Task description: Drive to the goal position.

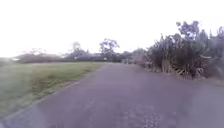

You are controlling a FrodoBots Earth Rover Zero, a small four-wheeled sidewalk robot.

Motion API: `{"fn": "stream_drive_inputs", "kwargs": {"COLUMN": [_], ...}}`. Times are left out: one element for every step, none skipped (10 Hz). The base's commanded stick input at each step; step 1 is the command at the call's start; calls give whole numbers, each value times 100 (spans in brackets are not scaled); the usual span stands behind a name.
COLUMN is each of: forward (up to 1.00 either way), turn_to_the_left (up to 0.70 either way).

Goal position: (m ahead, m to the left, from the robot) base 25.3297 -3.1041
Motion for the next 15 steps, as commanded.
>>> {"fn": "stream_drive_inputs", "kwargs": {"forward": [70,70,70,70,70,70,70,70,70,70,70,70,70,70,70], "turn_to_the_left": [-6,-18,-30,-35,-35,-35,-35,-35,-35,0,0,0,0,0,0]}}
